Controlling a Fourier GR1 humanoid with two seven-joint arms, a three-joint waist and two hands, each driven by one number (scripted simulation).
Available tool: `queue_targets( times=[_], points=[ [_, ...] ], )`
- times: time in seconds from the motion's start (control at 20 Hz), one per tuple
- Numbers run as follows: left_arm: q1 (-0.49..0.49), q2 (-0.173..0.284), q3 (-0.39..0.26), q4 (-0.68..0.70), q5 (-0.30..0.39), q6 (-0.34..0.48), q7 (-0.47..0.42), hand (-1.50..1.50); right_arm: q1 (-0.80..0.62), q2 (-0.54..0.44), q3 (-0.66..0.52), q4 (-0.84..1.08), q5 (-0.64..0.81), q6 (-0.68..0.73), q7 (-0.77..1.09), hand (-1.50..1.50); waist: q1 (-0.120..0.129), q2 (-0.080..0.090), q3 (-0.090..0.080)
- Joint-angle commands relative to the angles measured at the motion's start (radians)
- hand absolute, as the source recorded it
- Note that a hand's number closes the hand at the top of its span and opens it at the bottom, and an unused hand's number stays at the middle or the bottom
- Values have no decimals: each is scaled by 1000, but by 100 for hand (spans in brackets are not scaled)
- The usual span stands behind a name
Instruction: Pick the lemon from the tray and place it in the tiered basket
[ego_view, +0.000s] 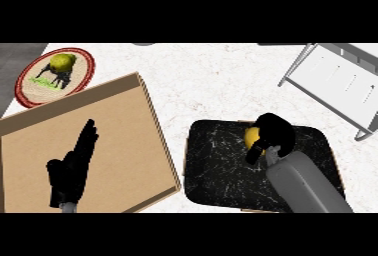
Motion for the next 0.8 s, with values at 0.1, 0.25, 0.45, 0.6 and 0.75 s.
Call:
queue_targets(
  times=[0.1, 0.25, 0.45, 0.6, 0.75],
  points=[
    [33, -21, 13, 109, 12, -14, -16, 0, 110, -171, -59, -84, 14, -11, -103, 150, -32, 17, -22],
    [85, -31, -3, 51, 0, 38, -18, 0, 239, -351, -186, -90, -65, -54, -287, 150, -63, 14, -20],
    [68, -16, 8, 36, 6, 44, 8, 0, 311, -505, -372, -133, -193, -55, -456, 150, -68, 13, -21],
    [72, -30, -13, 26, 3, 49, 14, 0, 301, -491, -516, -162, -300, -108, -475, 150, -61, 12, -22],
    [94, -34, -2, 51, 15, 43, -19, 0, 349, -507, -614, -300, -366, -128, -457, 150, -79, 7, -24]
  ],
)
